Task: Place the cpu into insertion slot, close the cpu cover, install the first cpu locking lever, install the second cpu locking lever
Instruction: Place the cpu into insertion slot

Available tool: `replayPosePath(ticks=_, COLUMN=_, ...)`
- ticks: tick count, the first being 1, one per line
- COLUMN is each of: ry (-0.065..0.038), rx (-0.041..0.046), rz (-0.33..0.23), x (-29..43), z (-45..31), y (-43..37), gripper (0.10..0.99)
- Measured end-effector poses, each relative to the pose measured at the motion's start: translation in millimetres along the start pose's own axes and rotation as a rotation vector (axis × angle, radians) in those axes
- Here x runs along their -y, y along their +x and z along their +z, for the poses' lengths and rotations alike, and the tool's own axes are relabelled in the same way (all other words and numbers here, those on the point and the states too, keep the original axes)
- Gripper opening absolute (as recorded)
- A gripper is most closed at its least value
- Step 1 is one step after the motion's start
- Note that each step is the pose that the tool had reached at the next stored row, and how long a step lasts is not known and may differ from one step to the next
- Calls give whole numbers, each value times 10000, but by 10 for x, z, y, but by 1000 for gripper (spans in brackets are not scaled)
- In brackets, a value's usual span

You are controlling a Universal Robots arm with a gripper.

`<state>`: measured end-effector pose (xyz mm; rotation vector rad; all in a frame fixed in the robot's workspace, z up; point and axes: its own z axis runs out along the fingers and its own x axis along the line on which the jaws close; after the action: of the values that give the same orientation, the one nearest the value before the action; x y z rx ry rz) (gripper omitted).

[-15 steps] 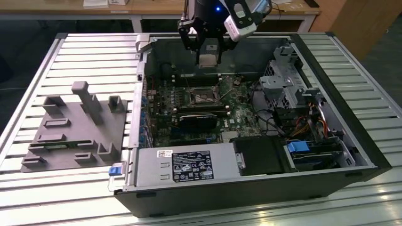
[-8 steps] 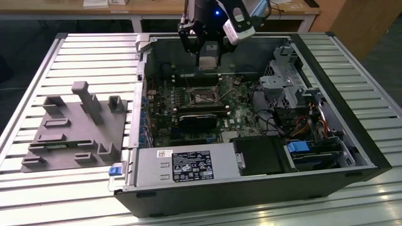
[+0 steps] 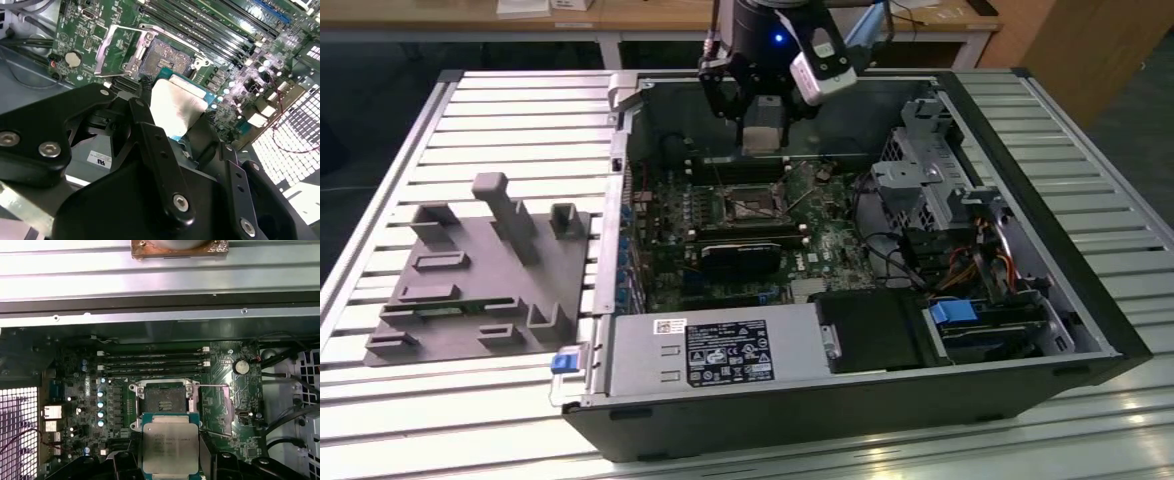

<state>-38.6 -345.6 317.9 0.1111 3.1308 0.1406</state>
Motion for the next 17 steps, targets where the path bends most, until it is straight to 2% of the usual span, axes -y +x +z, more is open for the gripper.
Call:
replayPosePath(ticks=8, ry=2, rx=93, rz=851, x=6, z=62, y=8, gripper=537)
replayPosePath(ticks=17, ry=6, rx=233, rz=2409, x=11, z=113, y=8, gripper=537)
